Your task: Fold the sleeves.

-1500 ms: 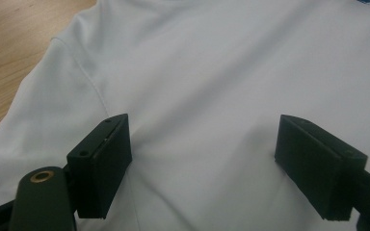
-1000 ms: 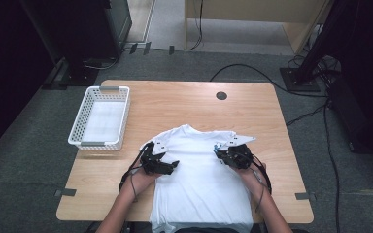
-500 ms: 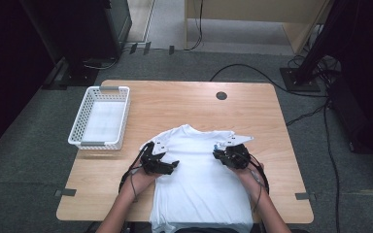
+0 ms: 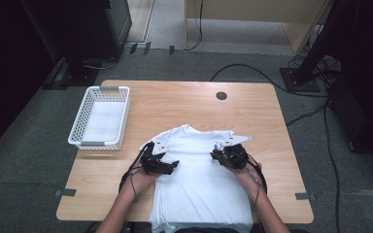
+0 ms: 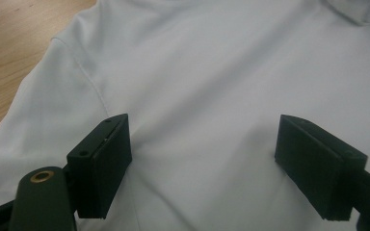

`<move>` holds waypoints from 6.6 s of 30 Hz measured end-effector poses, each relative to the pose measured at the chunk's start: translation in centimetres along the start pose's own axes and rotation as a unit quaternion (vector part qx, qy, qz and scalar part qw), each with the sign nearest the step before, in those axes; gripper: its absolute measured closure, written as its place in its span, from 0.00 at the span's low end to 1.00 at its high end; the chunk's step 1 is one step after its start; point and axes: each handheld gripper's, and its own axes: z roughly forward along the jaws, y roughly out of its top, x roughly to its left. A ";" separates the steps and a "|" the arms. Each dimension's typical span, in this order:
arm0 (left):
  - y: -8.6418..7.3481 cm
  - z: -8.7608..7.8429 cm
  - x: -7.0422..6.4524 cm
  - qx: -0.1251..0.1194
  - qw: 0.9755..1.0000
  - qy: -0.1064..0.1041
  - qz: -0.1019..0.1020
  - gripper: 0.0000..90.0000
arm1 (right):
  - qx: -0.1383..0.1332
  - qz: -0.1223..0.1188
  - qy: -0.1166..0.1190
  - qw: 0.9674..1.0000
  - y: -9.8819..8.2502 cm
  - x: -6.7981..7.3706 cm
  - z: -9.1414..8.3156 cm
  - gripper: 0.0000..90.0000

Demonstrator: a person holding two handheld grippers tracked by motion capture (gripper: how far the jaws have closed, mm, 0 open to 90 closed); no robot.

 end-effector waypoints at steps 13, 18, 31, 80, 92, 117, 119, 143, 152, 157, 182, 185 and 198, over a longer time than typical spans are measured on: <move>0.0 0.0 0.0 0.000 1.000 0.000 0.000 0.23 | -0.002 -0.018 -0.002 1.000 -0.1 0.1 0.3 0.64; 0.0 0.0 0.0 0.000 1.000 0.000 0.000 0.23 | -0.015 -0.033 -0.010 0.999 -0.1 0.2 0.3 0.45; 0.0 0.0 0.0 0.000 1.000 0.000 0.000 0.23 | -0.029 -0.030 -0.026 0.999 -0.5 -0.7 0.0 0.26; 0.0 0.0 0.0 0.000 1.000 0.000 0.000 0.23 | -0.036 -0.004 -0.049 0.998 -2.1 -3.1 -1.4 0.13; 0.0 0.0 0.0 0.000 1.000 0.000 0.000 0.23 | -0.033 0.006 -0.055 0.998 -2.5 -3.7 -1.9 0.13; 0.0 0.0 0.0 0.000 1.000 0.000 0.000 0.23 | -0.026 0.019 -0.064 0.997 -3.5 -5.1 -2.5 0.13; 0.0 0.0 0.0 0.000 1.000 0.000 0.001 0.23 | -0.024 0.022 -0.066 0.997 -3.6 -5.2 -2.6 0.13; 0.0 0.0 -0.1 0.000 1.000 0.006 -0.003 0.23 | -0.021 0.042 -0.073 0.996 -4.4 -6.9 -3.6 0.13; 0.4 -0.4 -0.1 -0.001 1.000 0.010 -0.026 0.23 | -0.013 0.043 -0.072 0.996 -4.8 -7.1 -3.9 0.13; 0.8 -1.3 0.3 -0.010 0.999 0.014 -0.033 0.23 | -0.006 0.040 -0.073 0.997 -5.0 -7.1 -3.8 0.13; 1.2 -2.2 1.4 0.005 0.999 0.025 -0.026 0.23 | -0.002 0.021 -0.080 0.997 -5.6 -7.4 -4.0 0.09; 1.1 -2.4 1.7 0.006 0.999 0.027 -0.027 0.23 | -0.003 0.022 -0.080 0.997 -5.8 -7.5 -4.1 0.09; 0.8 -3.3 3.2 0.000 0.998 0.039 -0.045 0.23 | -0.003 0.022 -0.081 0.996 -5.8 -7.5 -4.1 0.09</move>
